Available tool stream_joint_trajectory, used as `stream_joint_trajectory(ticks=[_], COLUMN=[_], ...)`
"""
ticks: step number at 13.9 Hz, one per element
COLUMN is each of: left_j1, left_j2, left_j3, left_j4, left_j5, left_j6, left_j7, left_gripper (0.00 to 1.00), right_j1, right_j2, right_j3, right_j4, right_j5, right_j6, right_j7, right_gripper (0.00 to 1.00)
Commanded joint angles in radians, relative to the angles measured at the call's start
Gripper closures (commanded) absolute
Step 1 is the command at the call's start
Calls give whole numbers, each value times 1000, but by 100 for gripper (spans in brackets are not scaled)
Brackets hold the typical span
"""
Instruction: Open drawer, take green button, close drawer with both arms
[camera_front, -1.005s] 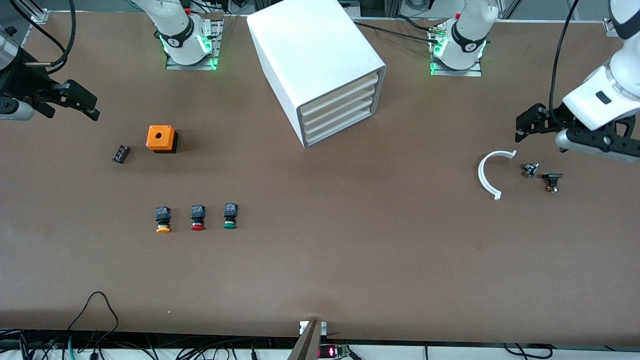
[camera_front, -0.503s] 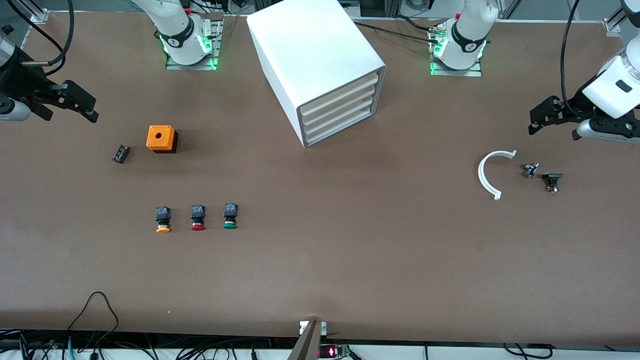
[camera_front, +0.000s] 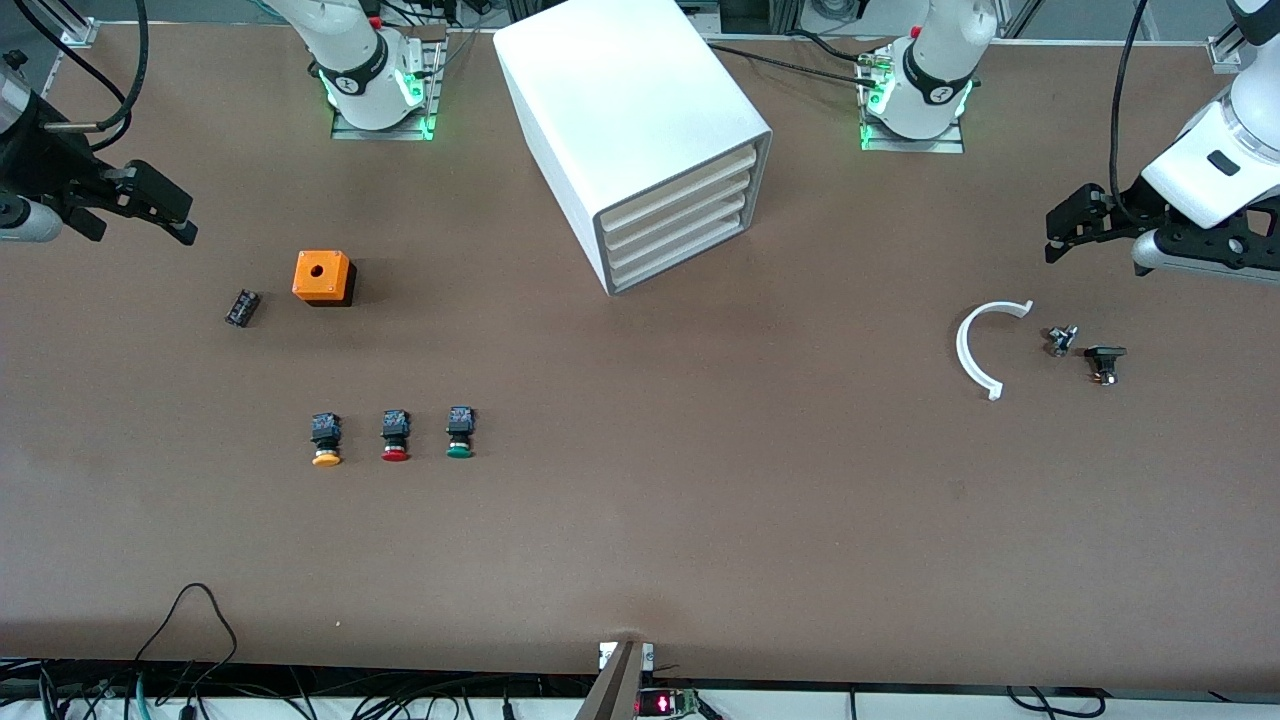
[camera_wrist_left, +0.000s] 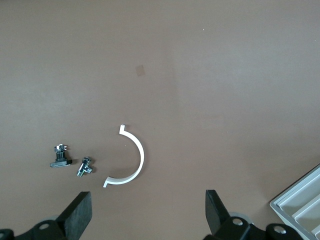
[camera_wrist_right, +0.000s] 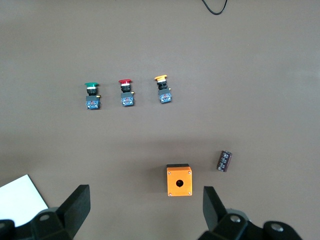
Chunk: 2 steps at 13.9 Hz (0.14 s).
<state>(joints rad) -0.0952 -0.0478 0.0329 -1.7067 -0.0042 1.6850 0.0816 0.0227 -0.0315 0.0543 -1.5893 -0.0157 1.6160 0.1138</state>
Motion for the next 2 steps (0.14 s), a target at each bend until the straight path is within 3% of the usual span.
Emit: stream_joint_trajectory(ticks=[1,2], left_j1=[35,35], left_j2=[-6,-4], left_j3=[-22,-25], left_j4=[1,6], left_j5=[16,18], left_j6=[-22,-22], left_j7=[-8,-9], left_gripper=[0,0], right_j1=[-1,-1], right_j2=[12,12], right_j3=[4,4], right_j4=[26,28], right_j5=[6,6], right_j6=[-24,-24], right_j7=[-6,-8], right_gripper=[0,0])
